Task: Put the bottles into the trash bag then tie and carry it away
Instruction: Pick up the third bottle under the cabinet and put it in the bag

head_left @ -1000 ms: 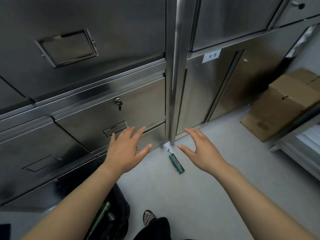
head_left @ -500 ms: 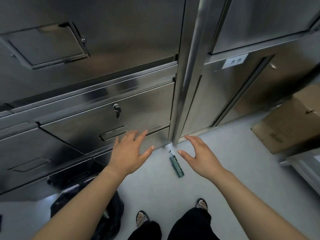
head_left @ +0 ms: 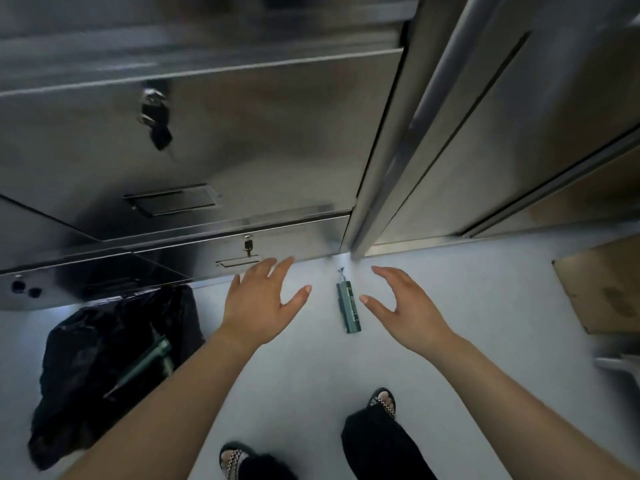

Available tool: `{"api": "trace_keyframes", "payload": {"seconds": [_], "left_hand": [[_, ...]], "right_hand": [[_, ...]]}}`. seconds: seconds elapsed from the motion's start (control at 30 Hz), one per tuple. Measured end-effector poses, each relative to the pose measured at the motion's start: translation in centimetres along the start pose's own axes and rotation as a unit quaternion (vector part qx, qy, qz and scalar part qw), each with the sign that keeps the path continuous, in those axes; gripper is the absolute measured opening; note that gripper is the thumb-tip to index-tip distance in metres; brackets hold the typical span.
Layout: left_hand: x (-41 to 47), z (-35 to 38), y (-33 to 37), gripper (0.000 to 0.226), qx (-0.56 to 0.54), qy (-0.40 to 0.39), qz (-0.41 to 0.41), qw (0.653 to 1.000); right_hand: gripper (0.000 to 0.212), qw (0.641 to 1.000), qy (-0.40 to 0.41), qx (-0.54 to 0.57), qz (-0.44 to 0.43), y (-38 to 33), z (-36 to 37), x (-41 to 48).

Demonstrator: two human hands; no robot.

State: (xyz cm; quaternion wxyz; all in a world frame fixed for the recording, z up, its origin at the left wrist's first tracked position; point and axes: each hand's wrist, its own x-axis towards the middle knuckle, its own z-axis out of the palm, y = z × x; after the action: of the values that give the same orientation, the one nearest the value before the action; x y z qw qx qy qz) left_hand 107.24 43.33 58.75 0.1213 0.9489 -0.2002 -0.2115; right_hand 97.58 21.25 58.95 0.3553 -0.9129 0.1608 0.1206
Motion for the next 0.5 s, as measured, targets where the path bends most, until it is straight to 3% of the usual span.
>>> {"api": "trace_keyframes", "payload": {"seconds": [0.37, 0.5], "left_hand": [[10.0, 30.2, -11.8, 0.068, 0.024, -0.080, 0.000, 0.996], [14.5, 40.2, -14.7, 0.069, 0.039, -0.081, 0.007, 0.996]], "right_hand": [[0.059, 0.994, 0.009, 0.058, 0.089, 20.5, 28.0, 10.5], [0.059, 0.991, 0.059, 0.043, 0.110, 27.8, 35.8, 15.1]]}}
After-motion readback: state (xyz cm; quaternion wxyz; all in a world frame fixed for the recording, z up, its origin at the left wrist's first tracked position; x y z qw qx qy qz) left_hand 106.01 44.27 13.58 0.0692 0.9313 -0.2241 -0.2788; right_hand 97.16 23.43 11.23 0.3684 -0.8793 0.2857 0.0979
